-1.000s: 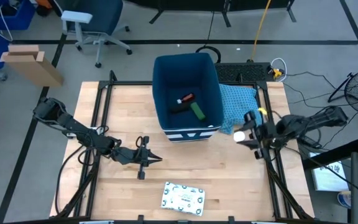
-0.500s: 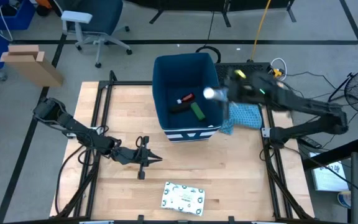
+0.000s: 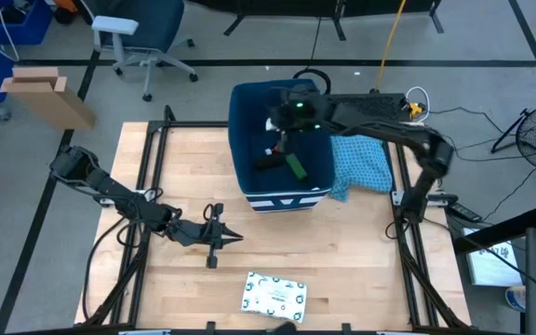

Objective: Pick & place medical supplies in basket/bin
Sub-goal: Put the white pill bottle into the blue bin, then put the mailer bag into the blue bin

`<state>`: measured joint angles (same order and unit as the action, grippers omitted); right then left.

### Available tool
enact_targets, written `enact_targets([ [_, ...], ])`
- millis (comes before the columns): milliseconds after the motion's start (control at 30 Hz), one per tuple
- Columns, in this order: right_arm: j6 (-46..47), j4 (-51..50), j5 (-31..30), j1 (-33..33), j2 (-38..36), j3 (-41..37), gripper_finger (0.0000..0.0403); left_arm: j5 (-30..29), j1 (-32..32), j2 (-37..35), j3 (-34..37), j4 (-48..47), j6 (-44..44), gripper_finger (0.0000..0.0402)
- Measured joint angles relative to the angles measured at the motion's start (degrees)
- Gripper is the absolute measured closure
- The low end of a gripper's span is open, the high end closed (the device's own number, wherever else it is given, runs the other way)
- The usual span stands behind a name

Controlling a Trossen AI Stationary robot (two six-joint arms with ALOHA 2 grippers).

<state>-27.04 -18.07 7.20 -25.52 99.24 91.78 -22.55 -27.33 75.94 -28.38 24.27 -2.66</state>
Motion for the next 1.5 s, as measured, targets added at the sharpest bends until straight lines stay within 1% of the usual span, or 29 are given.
enact_targets([
  [100, -0.8, -1.1, 0.5, -0.4, 5.3, 0.8, 0.0237, 0.0, 0.0, 0.0, 0.0, 0.0, 0.3, 0.0376],
  [200, -2.7, -3.2, 0.5, -0.4, 9.0, 1.5, 0.0237, 0.0, 0.0, 0.0, 0.0, -0.1, 1.1, 0.0376],
  [333, -5.6, -5.2, 0.5, -0.2, 12.0, 1.6, 0.0237, 0.0, 0.0, 0.0, 0.0, -0.1, 1.6, 0.0376],
  [500, -6.8, -7.6, 0.9, 0.1, 16.0, 1.6, 0.0237, 0.0, 0.1, 0.0, 0.0, -0.1, 2.8, 0.0376],
  [633, -6.5, -10.0, 4.8, 0.0, 20.2, 1.6, 0.0236, 0.1, 0.7, 0.0, 0.0, -0.2, 2.5, 0.0376],
  [833, -6.4, -11.4, 6.0, -0.1, 23.7, 1.9, 0.0236, 0.2, 1.1, 0.0, 0.0, -0.2, 2.0, 0.0376],
  [900, -6.3, -11.9, 5.3, -0.2, 23.7, 1.9, 0.0236, 0.2, 1.1, 0.0, 0.0, -0.2, 2.1, 0.0376],
  [1000, -4.2, -10.4, 6.4, -0.7, 23.6, 1.7, 0.0227, 0.2, 1.1, 0.0, 0.0, -0.2, 2.1, 0.0376],
  [1067, -2.5, -9.6, 6.6, -1.1, 22.7, 1.6, 0.0213, 0.2, 1.1, 0.0, 0.0, -0.2, 2.0, 0.0376],
  [1200, -1.5, -8.0, 5.9, -1.3, 20.7, 1.2, 0.0170, 0.4, 1.1, 0.0, 0.0, -0.2, 1.5, 0.0376],
  [1333, 0.3, -5.6, 5.2, -1.5, 16.4, 1.5, 0.0138, 0.5, 1.1, 0.0, 0.0, -0.6, 1.2, 0.0376],
  [1433, 1.1, -5.8, 3.3, -1.5, 13.3, 1.4, 0.0125, 0.6, 1.1, 0.0, 0.0, -0.7, 1.1, 0.0376],
  [1500, 1.2, -6.3, 3.3, -1.4, 10.6, 1.3, 0.0121, 0.6, 1.1, 0.0, 0.0, -0.7, 1.1, 0.0376],
])
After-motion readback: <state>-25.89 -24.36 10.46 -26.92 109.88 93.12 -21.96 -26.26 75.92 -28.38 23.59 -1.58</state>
